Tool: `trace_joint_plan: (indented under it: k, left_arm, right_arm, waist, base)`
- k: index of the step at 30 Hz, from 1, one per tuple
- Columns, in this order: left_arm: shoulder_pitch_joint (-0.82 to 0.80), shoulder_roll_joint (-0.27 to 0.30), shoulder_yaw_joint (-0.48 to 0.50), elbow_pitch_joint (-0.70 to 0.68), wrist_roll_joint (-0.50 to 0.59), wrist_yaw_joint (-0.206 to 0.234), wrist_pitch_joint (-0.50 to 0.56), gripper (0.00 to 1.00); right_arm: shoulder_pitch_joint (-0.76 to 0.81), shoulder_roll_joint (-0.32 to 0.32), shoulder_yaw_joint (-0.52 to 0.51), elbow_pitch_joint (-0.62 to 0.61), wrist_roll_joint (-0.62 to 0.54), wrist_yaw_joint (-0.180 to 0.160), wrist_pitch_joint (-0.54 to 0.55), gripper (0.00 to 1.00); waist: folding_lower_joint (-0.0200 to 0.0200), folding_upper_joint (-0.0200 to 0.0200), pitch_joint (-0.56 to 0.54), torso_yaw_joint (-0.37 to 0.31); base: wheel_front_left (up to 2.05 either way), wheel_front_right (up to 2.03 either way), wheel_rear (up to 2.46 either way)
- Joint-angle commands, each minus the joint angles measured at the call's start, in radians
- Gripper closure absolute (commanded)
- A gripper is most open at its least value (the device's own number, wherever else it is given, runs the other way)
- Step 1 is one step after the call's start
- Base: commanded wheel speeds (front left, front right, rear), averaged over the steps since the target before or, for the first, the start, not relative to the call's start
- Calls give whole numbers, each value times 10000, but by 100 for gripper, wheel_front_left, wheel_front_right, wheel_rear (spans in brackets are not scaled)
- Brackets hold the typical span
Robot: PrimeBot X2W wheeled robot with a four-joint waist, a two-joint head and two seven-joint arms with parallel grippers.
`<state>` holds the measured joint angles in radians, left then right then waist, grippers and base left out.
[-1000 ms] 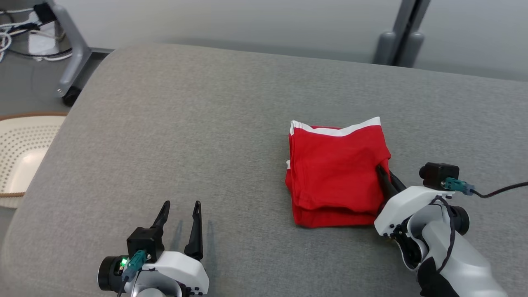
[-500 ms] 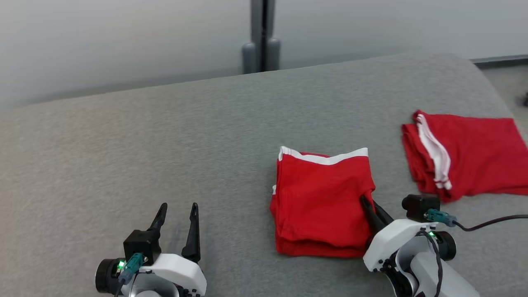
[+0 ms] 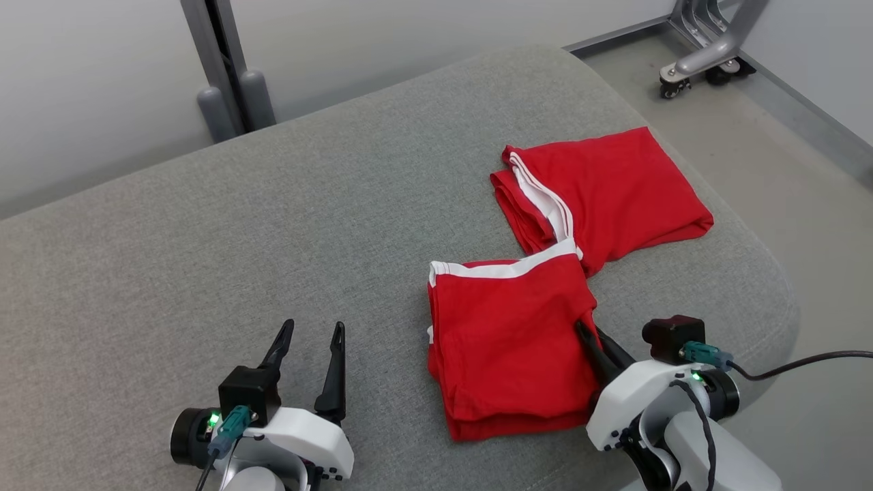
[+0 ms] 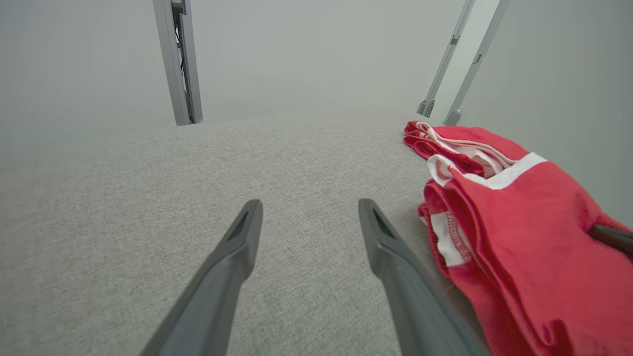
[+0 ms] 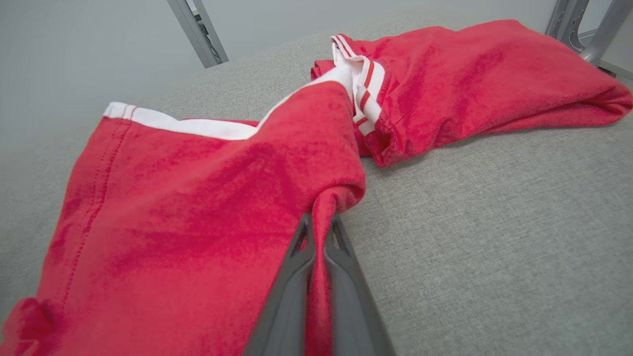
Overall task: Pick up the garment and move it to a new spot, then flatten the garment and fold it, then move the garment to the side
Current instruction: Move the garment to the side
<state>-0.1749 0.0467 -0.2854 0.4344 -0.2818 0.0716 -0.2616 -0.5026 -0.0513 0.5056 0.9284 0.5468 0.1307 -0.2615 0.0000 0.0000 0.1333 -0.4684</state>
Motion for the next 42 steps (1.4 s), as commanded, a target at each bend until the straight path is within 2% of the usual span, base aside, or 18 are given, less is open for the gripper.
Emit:
trace_joint_plan:
  k: [1, 6, 11, 17, 18, 23, 27, 28, 29, 30, 33, 35, 39, 42]
  left_arm:
    - [-171, 82, 13, -29, 65, -38, -45, 0]
    - [-250, 76, -27, 28, 181, -125, -45, 0]
    - [-332, 76, 56, 70, 362, -191, -45, 0]
    - [-398, 70, 203, 46, 654, -315, -45, 0]
    - [-398, 70, 203, 46, 654, -315, -45, 0]
    - [-534, 70, 185, 60, 859, -424, -46, 0]
    - [-667, 68, 230, 73, 980, -495, -45, 0]
    - [-663, 68, 255, 93, 984, -516, -45, 0]
    - [-658, 68, 278, 89, 1015, -512, -45, 0]
    - [-651, 68, 288, 90, 1041, -518, -45, 0]
    - [-614, 65, 331, 112, 1063, -509, -46, 0]
    - [-576, 67, 348, 129, 1053, -511, -46, 0]
    - [-459, 70, 413, 135, 930, -448, -45, 0]
    - [-395, 68, 443, 125, 823, -386, -46, 0]
  right_arm:
    - [-183, -4, -7, -93, -181, -1, -46, 100]
    - [-772, -232, -70, -238, -885, -1, -47, 100]
    - [-1783, -903, -564, -154, -1421, -2, -45, 100]
    - [-3015, -1610, -2066, 1052, -1583, -2, -47, 100]
    - [-3015, -1610, -2066, 1052, -1583, -2, -47, 100]
    - [-3755, -2596, -3520, 2518, -2594, -2, -44, 100]
    - [-3906, -3248, -4803, 3149, -3534, -2, -47, 100]
    - [-3846, -3379, -5171, 3239, -3725, -2, -47, 80]
    - [-3768, -3500, -5566, 3295, -3947, -2, -47, 50]
    - [-3659, -3586, -5896, 3321, -4246, -2, -47, 1]
    - [-3414, -3565, -7056, 3080, -4968, -2, -47, 0]
    - [-3202, -3319, -7841, 2551, -5497, -2, -46, 0]
    - [-2732, -2324, -8967, 1180, -6587, -2, -46, 0]
    - [-2437, -1435, -9166, 171, -7019, -2, -46, 0]
  waist:
    - [0, 0, 177, -87]
    - [0, 0, 405, 219]
    - [0, 0, 616, 767]
    - [0, 0, 852, 1429]
    - [0, 0, 852, 1429]
    - [0, 0, 1068, 1991]
    - [0, 0, 1223, 2370]
    - [0, 0, 1242, 2443]
    - [0, 0, 1257, 2504]
    - [0, 0, 1265, 2558]
    - [0, 0, 1248, 2678]
    - [0, 0, 1197, 2743]
    - [0, 0, 1014, 2841]
    - [0, 0, 843, 2913]
  base:
    - [0, 0, 0]
    - [0, 0, 0]
    - [0, 0, 0]
    - [0, 0, 0]
    - [0, 0, 0]
    - [0, 0, 0]
    - [0, 0, 0]
    - [0, 0, 0]
    - [0, 0, 0]
    - [0, 0, 0]
    - [0, 0, 0]
    - [0, 0, 0]
    - [0, 0, 0]
    - [0, 0, 0]
